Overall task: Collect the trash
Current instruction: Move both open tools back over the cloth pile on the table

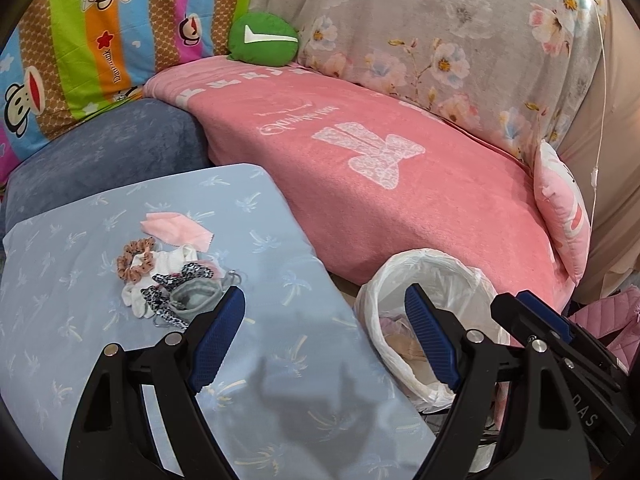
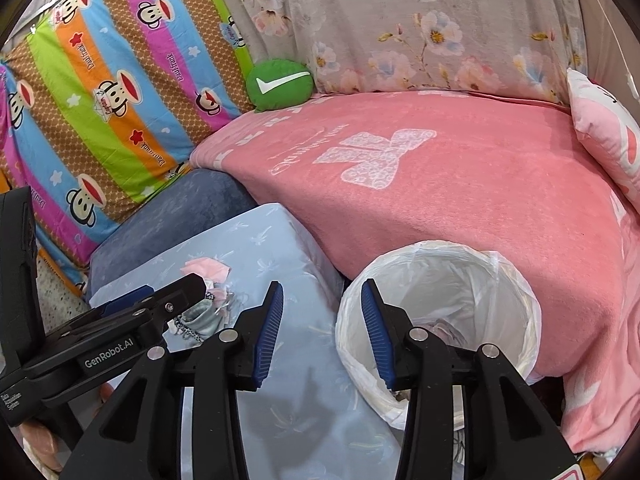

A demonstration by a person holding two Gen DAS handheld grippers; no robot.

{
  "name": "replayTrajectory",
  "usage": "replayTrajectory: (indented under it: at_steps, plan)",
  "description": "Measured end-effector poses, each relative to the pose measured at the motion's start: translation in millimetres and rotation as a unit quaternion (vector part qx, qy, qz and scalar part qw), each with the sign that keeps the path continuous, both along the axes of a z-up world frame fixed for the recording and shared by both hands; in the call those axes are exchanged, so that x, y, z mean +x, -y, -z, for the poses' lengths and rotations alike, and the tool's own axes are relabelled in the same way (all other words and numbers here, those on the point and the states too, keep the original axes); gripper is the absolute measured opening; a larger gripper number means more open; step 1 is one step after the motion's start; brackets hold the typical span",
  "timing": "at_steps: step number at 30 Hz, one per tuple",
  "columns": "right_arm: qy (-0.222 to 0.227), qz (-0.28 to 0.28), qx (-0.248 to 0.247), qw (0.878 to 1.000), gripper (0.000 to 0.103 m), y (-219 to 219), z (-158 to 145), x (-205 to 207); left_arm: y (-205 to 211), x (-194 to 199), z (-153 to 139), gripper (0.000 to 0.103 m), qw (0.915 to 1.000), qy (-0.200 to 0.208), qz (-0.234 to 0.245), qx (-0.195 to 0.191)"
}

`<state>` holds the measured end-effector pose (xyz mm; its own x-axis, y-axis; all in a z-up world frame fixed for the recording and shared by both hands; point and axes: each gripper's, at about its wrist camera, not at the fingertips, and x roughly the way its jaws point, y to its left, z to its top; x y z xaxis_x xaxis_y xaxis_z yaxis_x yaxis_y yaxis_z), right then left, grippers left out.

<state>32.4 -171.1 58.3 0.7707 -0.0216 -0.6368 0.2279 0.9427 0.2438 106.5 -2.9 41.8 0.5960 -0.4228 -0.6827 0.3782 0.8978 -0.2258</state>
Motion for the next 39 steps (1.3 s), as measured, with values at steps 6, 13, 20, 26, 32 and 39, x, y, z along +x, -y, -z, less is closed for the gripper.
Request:
replayTrajectory:
  at_steps: [6,13,20,26,32,39]
  plan:
    - [-0.006,-0.016,-0.003,1.0,0.043,-16.9,2.2,7.1,-15.6,3.5,3.8,0.078,0.9998,-0.005,-0.018,-0.001]
    - [-0.017,-0.04,-0.005,0.999,0.045,-40.6,9.0,17.6,-37.1,7.2,11.5,0.078,0.9991,-0.013,-0.04,-0.001]
    - [-0.026,-0.061,-0.009,0.998,0.049,-66.1,15.9,29.0,-60.6,13.1,21.0,0.078,0.9977,-0.024,-0.064,0.001]
    - [-0.036,-0.078,-0.011,0.996,0.049,-87.6,25.5,38.9,-86.7,20.2,33.2,0.079,0.9954,-0.037,-0.088,0.004]
    - [-0.052,-0.095,-0.011,0.994,0.049,-109.3,41.8,54.8,-118.1,30.5,47.7,0.08,0.9911,-0.05,-0.123,0.015]
    - [-0.073,-0.121,-0.012,0.99,0.049,-138.3,64.5,78.5,-154.9,48.4,65.9,0.083,0.9836,-0.072,-0.164,0.022]
